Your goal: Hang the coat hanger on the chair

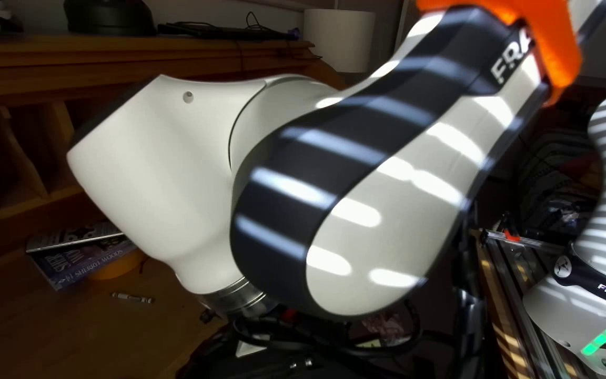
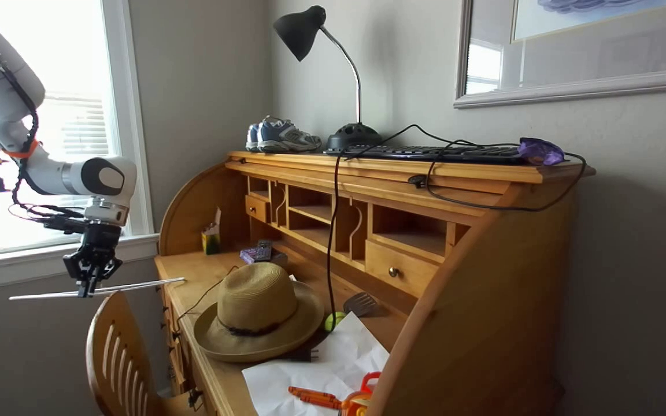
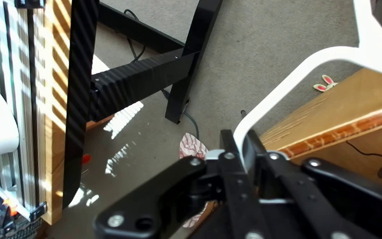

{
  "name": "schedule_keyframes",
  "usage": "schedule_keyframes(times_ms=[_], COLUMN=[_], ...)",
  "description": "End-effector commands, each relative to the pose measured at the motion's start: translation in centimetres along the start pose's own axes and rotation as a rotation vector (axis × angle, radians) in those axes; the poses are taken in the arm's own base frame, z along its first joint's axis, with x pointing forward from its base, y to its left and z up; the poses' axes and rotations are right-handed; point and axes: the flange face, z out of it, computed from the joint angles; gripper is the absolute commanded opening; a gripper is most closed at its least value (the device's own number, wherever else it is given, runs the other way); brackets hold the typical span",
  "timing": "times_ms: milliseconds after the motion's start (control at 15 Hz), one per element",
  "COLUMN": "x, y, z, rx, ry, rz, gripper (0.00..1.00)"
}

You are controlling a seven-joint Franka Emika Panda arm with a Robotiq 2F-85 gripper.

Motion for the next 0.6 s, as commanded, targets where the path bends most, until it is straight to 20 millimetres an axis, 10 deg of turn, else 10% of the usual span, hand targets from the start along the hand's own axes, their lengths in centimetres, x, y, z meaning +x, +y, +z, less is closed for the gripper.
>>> schedule_keyframes(times_ms=[0, 533], x=[0.47, 0.81], y=[0.81, 0.66], z=[-0.24, -0.43], rx=[0.026, 0.088], ry=[0.13, 0.332], rz=[-0.052, -0.192], gripper=[0.03, 0.03])
